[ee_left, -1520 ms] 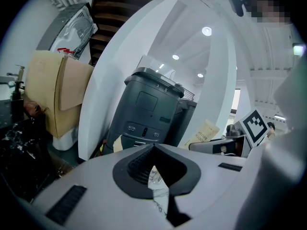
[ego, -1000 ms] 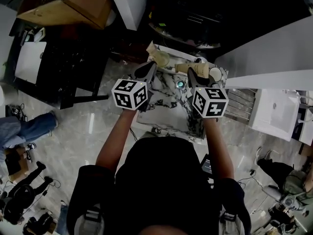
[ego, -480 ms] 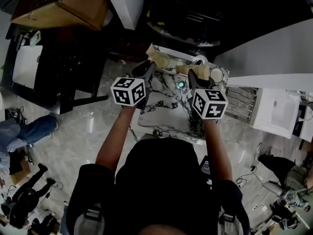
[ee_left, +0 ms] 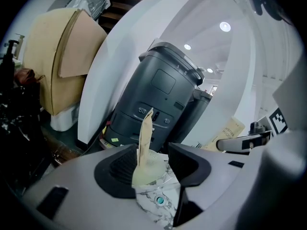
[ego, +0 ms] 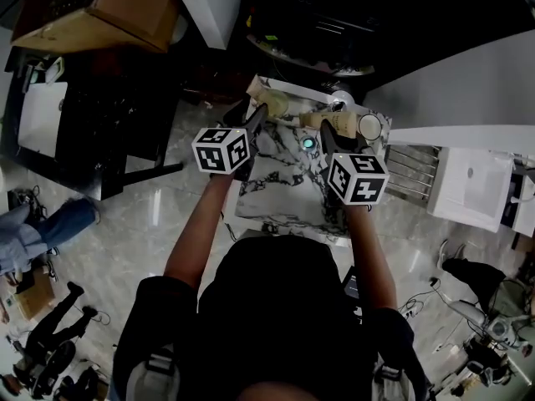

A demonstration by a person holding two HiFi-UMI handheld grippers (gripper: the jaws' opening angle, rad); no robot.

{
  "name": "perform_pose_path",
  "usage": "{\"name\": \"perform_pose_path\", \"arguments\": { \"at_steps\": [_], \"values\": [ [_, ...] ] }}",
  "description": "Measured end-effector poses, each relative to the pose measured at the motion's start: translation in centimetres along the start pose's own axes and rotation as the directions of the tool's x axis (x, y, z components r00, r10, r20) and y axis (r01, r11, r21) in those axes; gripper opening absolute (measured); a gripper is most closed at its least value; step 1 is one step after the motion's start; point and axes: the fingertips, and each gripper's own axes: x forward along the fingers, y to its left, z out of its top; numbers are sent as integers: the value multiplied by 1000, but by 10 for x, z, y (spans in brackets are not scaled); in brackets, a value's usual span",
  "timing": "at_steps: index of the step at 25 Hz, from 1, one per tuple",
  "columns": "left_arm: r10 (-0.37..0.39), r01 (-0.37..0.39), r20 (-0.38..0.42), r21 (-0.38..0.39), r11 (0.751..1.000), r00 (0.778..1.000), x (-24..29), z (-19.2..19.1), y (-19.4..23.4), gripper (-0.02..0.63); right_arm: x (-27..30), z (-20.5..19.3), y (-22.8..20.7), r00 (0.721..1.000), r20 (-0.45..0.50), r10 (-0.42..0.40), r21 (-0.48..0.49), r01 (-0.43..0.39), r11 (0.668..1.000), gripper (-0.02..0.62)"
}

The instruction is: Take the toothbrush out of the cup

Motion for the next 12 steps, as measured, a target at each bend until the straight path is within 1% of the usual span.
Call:
{"name": "perform_pose_path", "arguments": {
  "at_steps": [4, 12],
  "values": [
    [-6, 6, -11, -13, 1000, 1000, 11, -6, 5, 196, -1, -3, -4, 1000, -6, -12, 10, 12, 1000, 57],
    [6, -6, -45, -1, 1000, 999, 31, -10, 8, 196, -3, -4, -9, 1000, -14, -16, 5, 16, 1000, 57]
  ]
}}
